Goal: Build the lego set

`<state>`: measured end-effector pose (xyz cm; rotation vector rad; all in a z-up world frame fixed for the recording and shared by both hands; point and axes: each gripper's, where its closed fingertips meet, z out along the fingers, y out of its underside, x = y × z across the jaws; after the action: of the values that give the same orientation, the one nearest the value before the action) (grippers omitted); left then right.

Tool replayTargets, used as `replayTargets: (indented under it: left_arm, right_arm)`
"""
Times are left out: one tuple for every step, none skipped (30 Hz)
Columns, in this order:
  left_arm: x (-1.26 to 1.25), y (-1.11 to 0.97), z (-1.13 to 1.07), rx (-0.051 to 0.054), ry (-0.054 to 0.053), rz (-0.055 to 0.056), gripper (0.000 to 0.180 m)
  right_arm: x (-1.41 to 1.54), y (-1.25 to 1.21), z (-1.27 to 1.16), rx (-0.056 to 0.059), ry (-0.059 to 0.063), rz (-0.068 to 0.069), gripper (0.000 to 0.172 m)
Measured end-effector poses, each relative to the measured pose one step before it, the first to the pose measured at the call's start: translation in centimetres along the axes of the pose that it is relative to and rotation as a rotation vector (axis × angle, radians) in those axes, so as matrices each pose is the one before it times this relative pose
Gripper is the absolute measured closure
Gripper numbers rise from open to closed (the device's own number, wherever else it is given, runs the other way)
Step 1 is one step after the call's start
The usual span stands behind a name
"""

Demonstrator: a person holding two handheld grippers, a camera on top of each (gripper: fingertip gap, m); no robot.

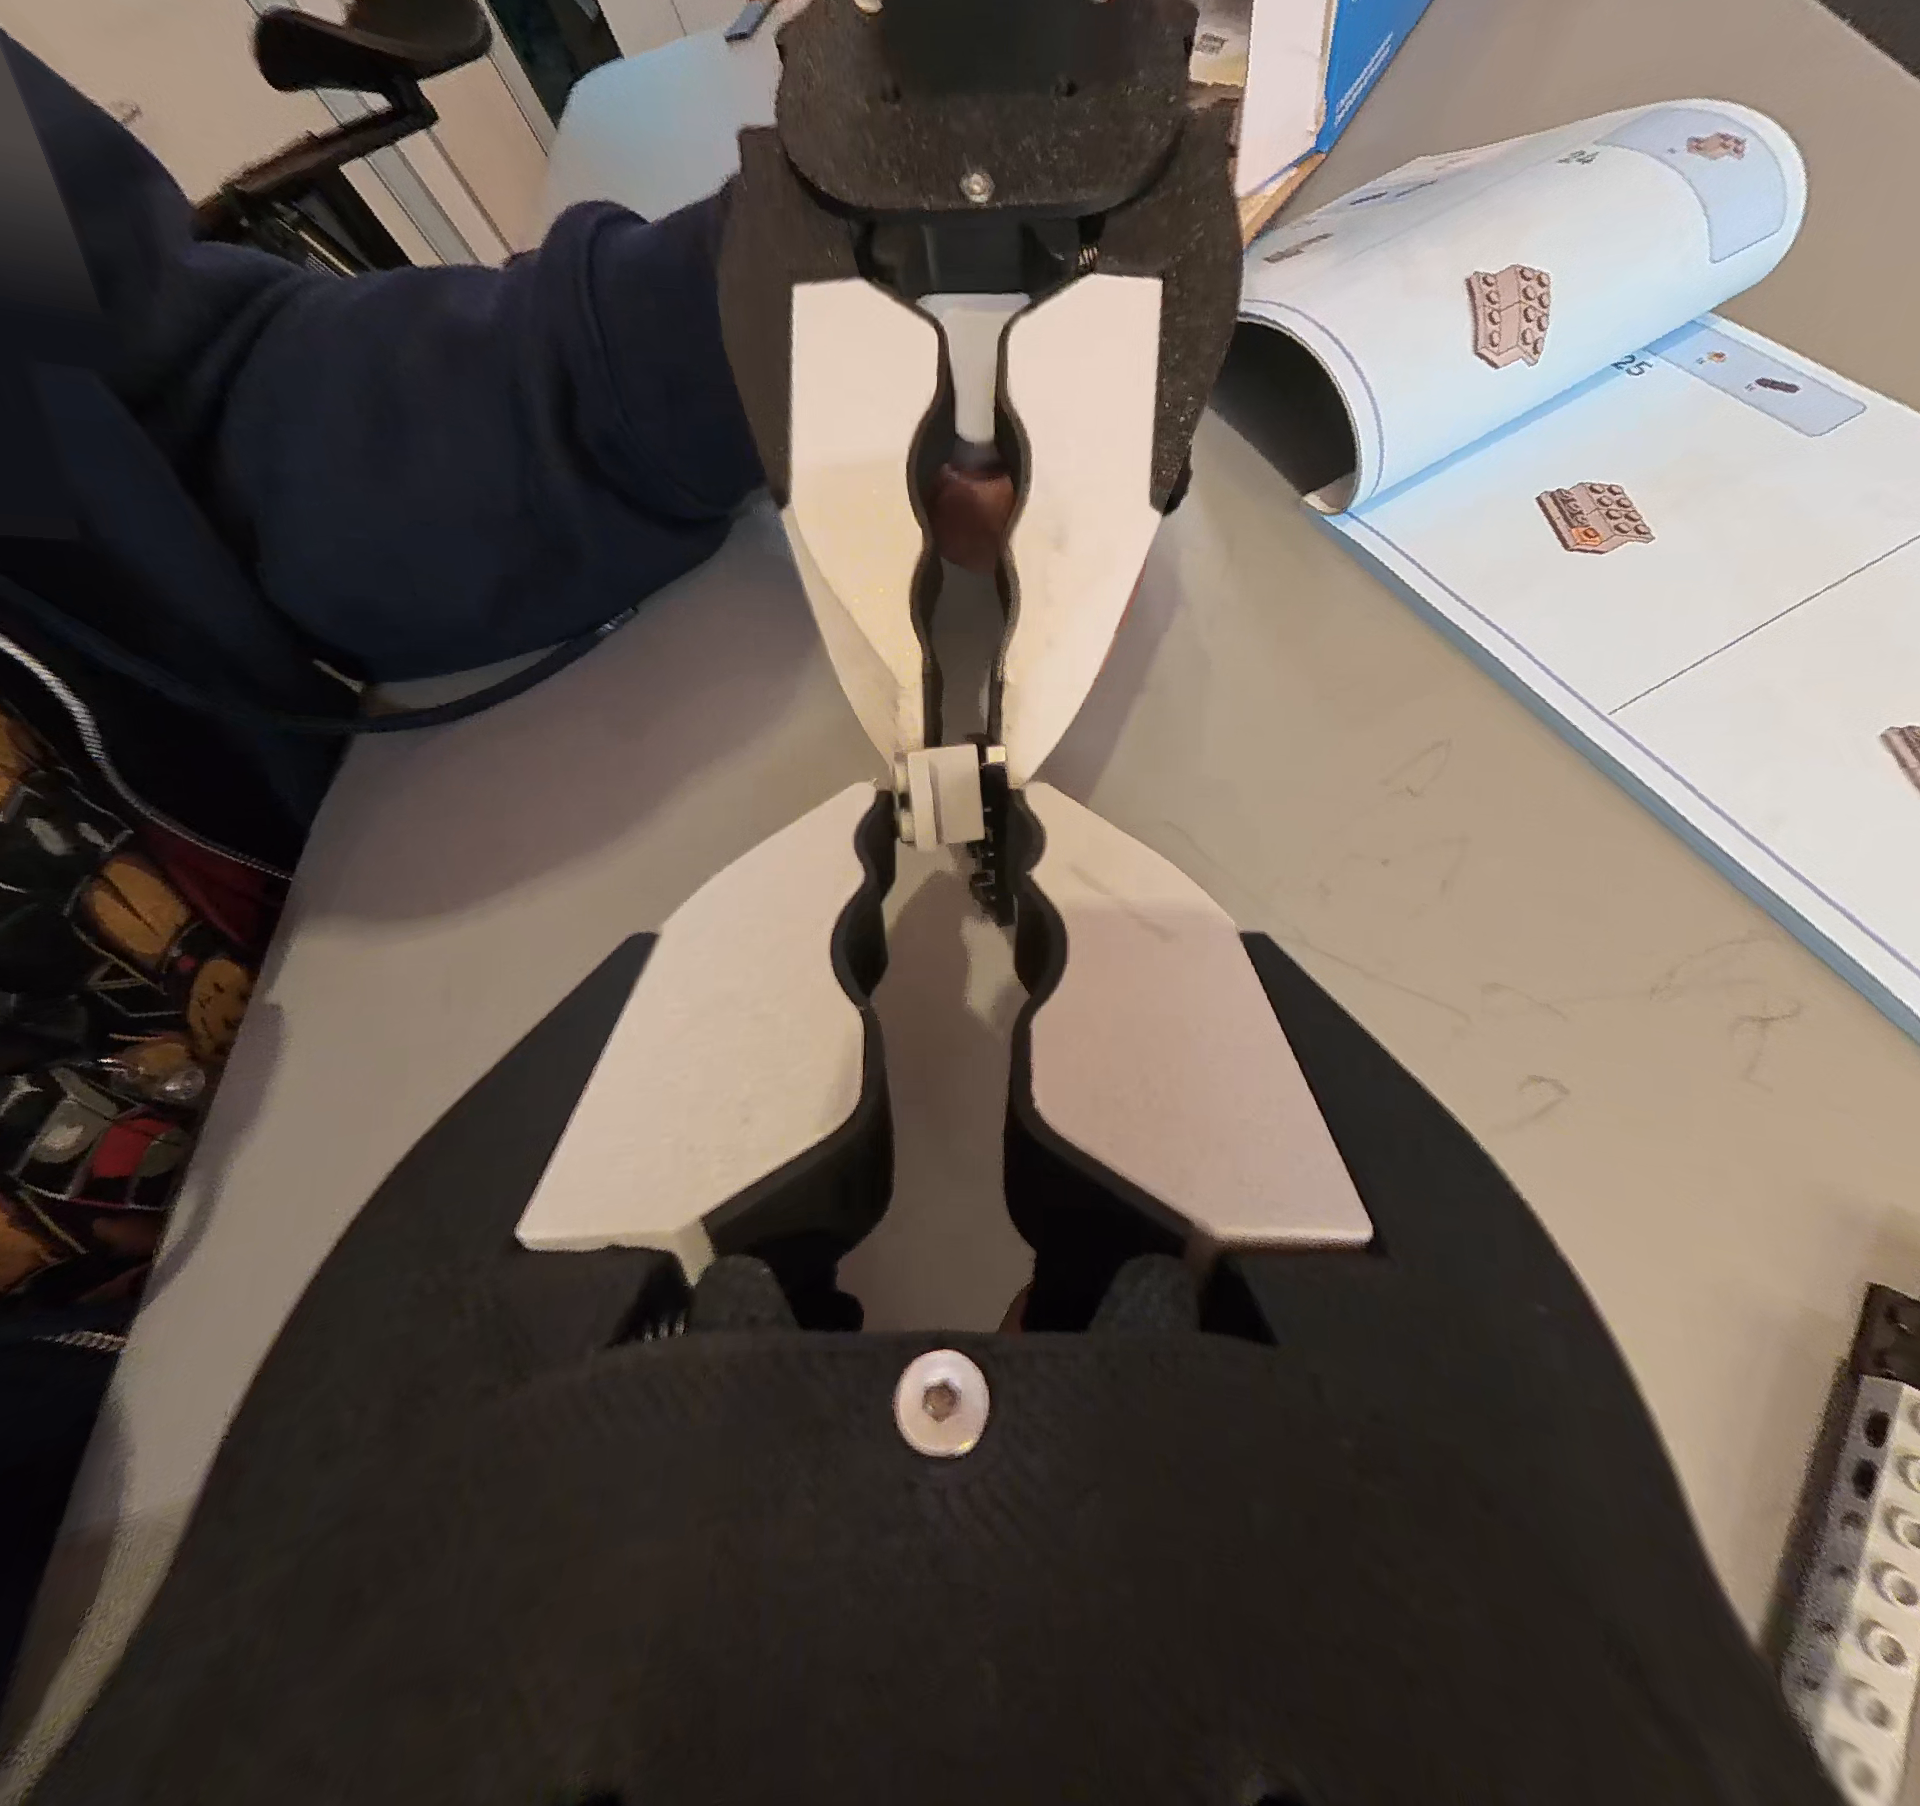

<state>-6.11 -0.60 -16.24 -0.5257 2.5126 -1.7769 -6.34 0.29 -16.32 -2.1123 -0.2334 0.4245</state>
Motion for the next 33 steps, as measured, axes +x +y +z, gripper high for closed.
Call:
replayTargets:
  left_arm:
    - [-0.163, 0.226, 0.053, -0.0200, -0.0143, 0.0059, 0.171]
    - [-0.121, 0.224, 0.086, -0.0173, -0.0143, 0.0183, 0.171]
    - [-0.112, 0.246, 0.122, -0.0185, -0.0140, 0.0191, 0.171]
    - [-0.098, 0.253, 0.123, -0.0195, -0.0095, 0.0086, 0.171]
    - [-0.069, 0.198, 0.088, -0.0117, -0.0061, 0.0060, 0.171]
    - [-0.068, 0.147, 0.044, -0.0068, -0.0054, 0.0055, 0.171]
    - [-0.009, 0.089, 0.002, -0.0052, -0.0029, 0.0070, 0.171]
    - [0.037, 0.037, -0.022, -0.0053, -0.0017, 0.0066, 0.171]
    - [0.000, 0.003, -0.033, -0.0058, -0.0057, 0.0084, 0.171]
    - [0.029, 0.004, -0.027, -0.0065, -0.0036, 0.0072, 0.171]
    - [-0.008, 0.005, -0.025, -0.0045, -0.0049, 0.0058, 0.171]
    - [-0.064, 0.080, -0.009, -0.0057, -0.0051, 0.0022, 0.171]
    - [-0.061, 0.138, 0.015, -0.0072, -0.0046, 0.0015, 0.171]
    - [-0.064, 0.133, 0.036, -0.0069, -0.0036, 0.0016, 0.171]
    - [-0.020, 0.048, 0.048, -0.0008, 0.0001, -0.0004, 0.171]
    - [-0.036, -0.006, 0.069, 0.0025, 0.0003, 0.0010, 0.171]
    - [-0.009, 0.068, 0.100, -0.0013, 0.0026, -0.0015, 0.171]
    - [-0.067, 0.153, 0.104, -0.0082, -0.0044, 0.0033, 0.171]
    - [-0.044, 0.067, 0.086, -0.0040, -0.0028, 0.0021, 0.171]
    - [-0.005, -0.112, 0.007, 0.0057, -0.0008, 0.0034, 0.171]
    - [-0.050, -0.006, 0.005, -0.0021, -0.0045, 0.0020, 0.171]
    - [-0.024, 0.010, -0.019, 0.0000, -0.0011, -0.0027, 0.171]
    - [0.036, -0.047, -0.023, 0.0040, 0.0031, -0.0016, 0.171]
    - [-0.039, -0.123, -0.063, 0.0063, -0.0038, 0.0028, 0.171]
    - [-0.076, -0.156, -0.098, 0.0055, -0.0055, -0.0012, 0.171]
    - [0.056, -0.171, -0.099, 0.0107, 0.0056, -0.0056, 0.171]
    - [-0.072, -0.147, -0.099, 0.0128, -0.0013, -0.0023, 0.171]
    - [-0.072, -0.099, -0.074, 0.0109, -0.0031, -0.0017, 0.171]
    - [0.031, -0.043, -0.048, 0.0100, 0.0067, -0.0102, 0.171]
    - [-0.075, -0.021, -0.057, 0.0110, 0.0025, -0.0122, 0.170]
    - [-0.264, -0.077, -0.059, 0.0143, -0.0113, -0.0087, 0.168]
    - [-0.020, -0.113, -0.070, 0.0170, 0.0053, -0.0100, 0.168]
    - [0.009, -0.161, -0.103, 0.0173, 0.0074, -0.0089, 0.167]
  right_arm:
    - [0.144, 0.245, 0.119, -0.0191, 0.0256, -0.0337, 0.151]
    - [0.112, 0.273, 0.125, -0.0210, 0.0251, -0.0355, 0.151]
    - [0.100, 0.294, 0.132, -0.0227, 0.0233, -0.0309, 0.151]
    - [0.088, 0.246, 0.144, -0.0199, 0.0204, -0.0252, 0.151]
    - [0.068, 0.155, 0.105, -0.0121, 0.0175, -0.0195, 0.151]
    - [0.053, 0.074, 0.080, -0.0054, 0.0135, -0.0166, 0.151]
    - [-0.015, 0.025, 0.046, -0.0012, 0.0074, -0.0137, 0.151]
    - [-0.034, 0.004, 0.017, 0.0007, 0.0039, -0.0102, 0.151]
    - [-0.017, -0.026, -0.007, 0.0020, 0.0021, -0.0081, 0.151]
    - [-0.016, -0.059, -0.018, 0.0041, 0.0015, -0.0070, 0.151]
    - [0.017, -0.102, -0.037, 0.0064, 0.0044, -0.0057, 0.151]
    - [0.046, -0.121, -0.030, 0.0067, 0.0056, -0.0040, 0.151]
    - [0.034, -0.072, -0.023, 0.0045, 0.0044, -0.0029, 0.151]
    - [0.043, -0.019, 0.007, 0.0015, 0.0042, -0.0014, 0.151]
    - [0.092, 0.039, 0.064, -0.0013, 0.0061, 0.0000, 0.150]
    - [0.085, 0.057, 0.098, -0.0021, 0.0070, -0.0009, 0.149]
    - [0.067, 0.027, 0.107, 0.0004, 0.0069, -0.0035, 0.147]
    - [0.052, -0.008, 0.086, 0.0018, 0.0066, -0.0038, 0.147]
    - [-0.006, 0.057, 0.079, -0.0023, 0.0016, -0.0016, 0.147]
    - [-0.005, 0.083, 0.078, -0.0036, 0.0003, 0.0001, 0.148]
    - [0.048, 0.061, 0.039, -0.0013, 0.0012, 0.0028, 0.148]
    - [-0.003, 0.002, 0.007, 0.0003, -0.0041, 0.0063, 0.148]
    - [-0.011, -0.069, -0.065, 0.0045, -0.0041, 0.0033, 0.149]
    - [0.023, -0.095, -0.110, 0.0067, -0.0013, -0.0015, 0.149]
    - [0.011, -0.139, -0.120, 0.0084, -0.0034, -0.0006, 0.151]
    - [0.021, -0.174, -0.087, 0.0099, -0.0027, 0.0019, 0.151]
    - [0.076, -0.133, -0.051, 0.0094, 0.0011, 0.0040, 0.151]
    - [0.045, -0.090, -0.027, 0.0095, -0.0020, 0.0051, 0.151]
    - [0.001, -0.056, -0.013, 0.0097, -0.0046, 0.0058, 0.152]
    - [0.064, -0.032, -0.012, 0.0080, 0.0000, 0.0057, 0.152]
    - [0.103, -0.049, -0.022, 0.0080, 0.0011, 0.0068, 0.153]
    - [0.030, -0.124, -0.051, 0.0116, -0.0032, 0.0097, 0.153]
    - [0.053, -0.203, -0.070, 0.0149, -0.0011, 0.0096, 0.153]
